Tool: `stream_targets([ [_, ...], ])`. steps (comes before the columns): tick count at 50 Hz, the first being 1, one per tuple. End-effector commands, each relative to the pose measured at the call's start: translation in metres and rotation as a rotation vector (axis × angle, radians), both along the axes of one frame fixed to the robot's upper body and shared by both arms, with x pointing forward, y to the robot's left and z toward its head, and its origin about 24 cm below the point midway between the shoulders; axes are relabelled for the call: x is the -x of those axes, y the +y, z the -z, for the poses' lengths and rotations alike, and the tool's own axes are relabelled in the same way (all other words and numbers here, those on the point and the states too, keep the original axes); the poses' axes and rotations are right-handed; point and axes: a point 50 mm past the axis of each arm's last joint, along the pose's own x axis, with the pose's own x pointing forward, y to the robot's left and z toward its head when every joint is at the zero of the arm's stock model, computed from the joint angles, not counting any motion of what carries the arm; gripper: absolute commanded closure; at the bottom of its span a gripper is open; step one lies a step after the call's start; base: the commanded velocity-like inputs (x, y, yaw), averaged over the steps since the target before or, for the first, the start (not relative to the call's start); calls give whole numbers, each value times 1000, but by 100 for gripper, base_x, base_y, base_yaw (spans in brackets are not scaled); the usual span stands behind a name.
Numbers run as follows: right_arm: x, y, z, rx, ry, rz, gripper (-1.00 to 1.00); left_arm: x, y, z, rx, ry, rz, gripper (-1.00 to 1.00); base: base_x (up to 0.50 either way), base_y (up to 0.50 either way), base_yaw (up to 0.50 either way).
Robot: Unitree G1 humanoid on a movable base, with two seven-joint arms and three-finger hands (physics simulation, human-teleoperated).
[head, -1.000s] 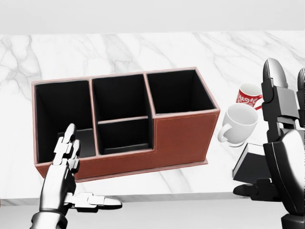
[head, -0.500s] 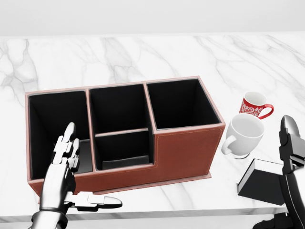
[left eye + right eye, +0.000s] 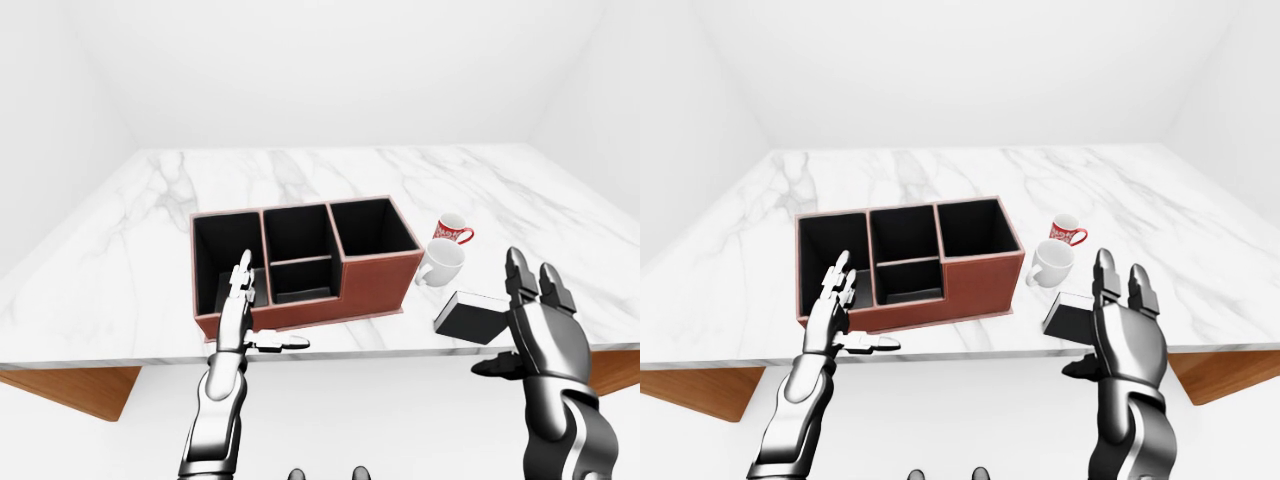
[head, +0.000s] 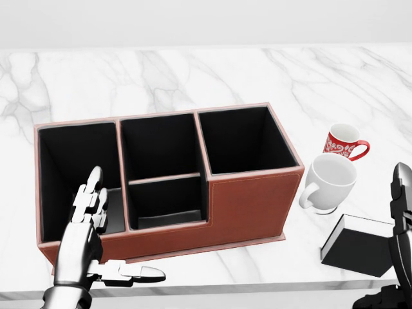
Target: Pick up the book and place it in the right compartment of the caddy.
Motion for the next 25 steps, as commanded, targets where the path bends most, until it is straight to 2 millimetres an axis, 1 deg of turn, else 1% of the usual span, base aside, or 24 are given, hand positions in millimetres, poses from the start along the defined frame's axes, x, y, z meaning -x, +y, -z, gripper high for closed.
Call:
stream_targets([
  [1,-6,-6,-2,17,-20,10,-100,0,0,1,0,1,2,-100,0,0,0],
  [4,-8,-7,-4,23,-27,8,-100,0,0,1,0,1,3,-100,0,0,0],
  [10,-21,-11,-5,44,-50,2,-100,0,0,0,1,3,4,-100,0,0,0],
  [15,-31,-7,-10,67,-68,-29,-100,0,0,2,3,6,5,-100,0,0,0],
  [20,-37,-5,-15,77,-85,-48,-100,-1,1,2,4,7,6,-100,0,0,0],
  [25,-49,-2,-11,83,-87,-69,-100,-2,2,3,6,10,5,-100,0,0,0],
])
